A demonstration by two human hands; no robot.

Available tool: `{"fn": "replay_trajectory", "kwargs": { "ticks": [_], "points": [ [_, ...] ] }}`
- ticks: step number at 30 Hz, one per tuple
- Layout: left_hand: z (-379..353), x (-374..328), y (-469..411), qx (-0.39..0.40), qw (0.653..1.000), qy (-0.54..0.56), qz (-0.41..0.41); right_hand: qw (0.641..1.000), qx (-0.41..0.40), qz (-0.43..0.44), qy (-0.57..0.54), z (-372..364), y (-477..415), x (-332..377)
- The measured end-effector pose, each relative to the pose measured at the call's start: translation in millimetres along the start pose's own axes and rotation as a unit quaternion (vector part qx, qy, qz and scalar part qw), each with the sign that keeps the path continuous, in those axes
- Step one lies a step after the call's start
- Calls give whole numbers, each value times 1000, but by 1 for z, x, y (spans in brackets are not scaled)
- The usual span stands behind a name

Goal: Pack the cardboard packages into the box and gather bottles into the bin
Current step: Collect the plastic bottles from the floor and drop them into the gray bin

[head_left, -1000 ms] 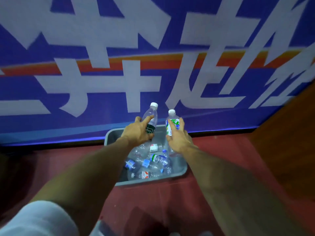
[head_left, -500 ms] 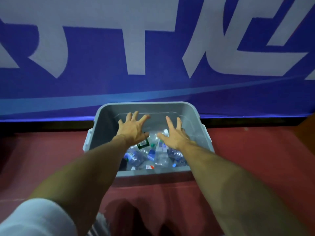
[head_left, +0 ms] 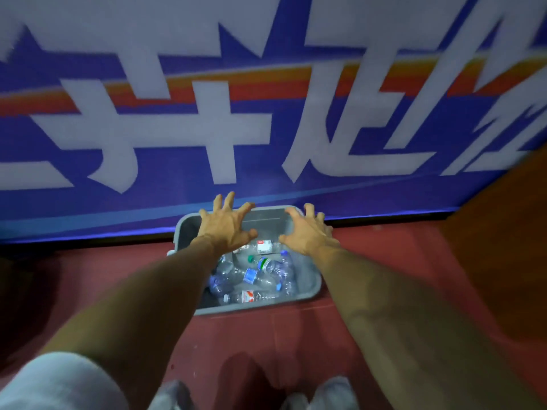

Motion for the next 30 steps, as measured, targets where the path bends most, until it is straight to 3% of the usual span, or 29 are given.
{"fn": "replay_trajectory", "kwargs": {
  "ticks": [7,12,19,30],
  "points": [
    [190,-74,75,-11,997,-7,-72,998,-42,-29,-29,171,134,-6],
    [272,-120,112,-19,989,-24,-143,993,-64,-91,-50,236,216,-23],
    [315,-170,182,-14,965,-58,-256,962,-122,-215,-114,238,339,-42],
    [307,-285,337,-14,888,-86,-451,874,-200,-380,-227,173,551,-70]
  ]
}}
Point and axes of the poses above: each hand's wrist, its own y-axis away from the middle knuckle, its own z-axis out of the back of the hand, x = y × z, the point moved 3 cm from there along -y, towards the middle knuckle, and after that the axes turned 11 degrees about x, right-handed, at the moved point
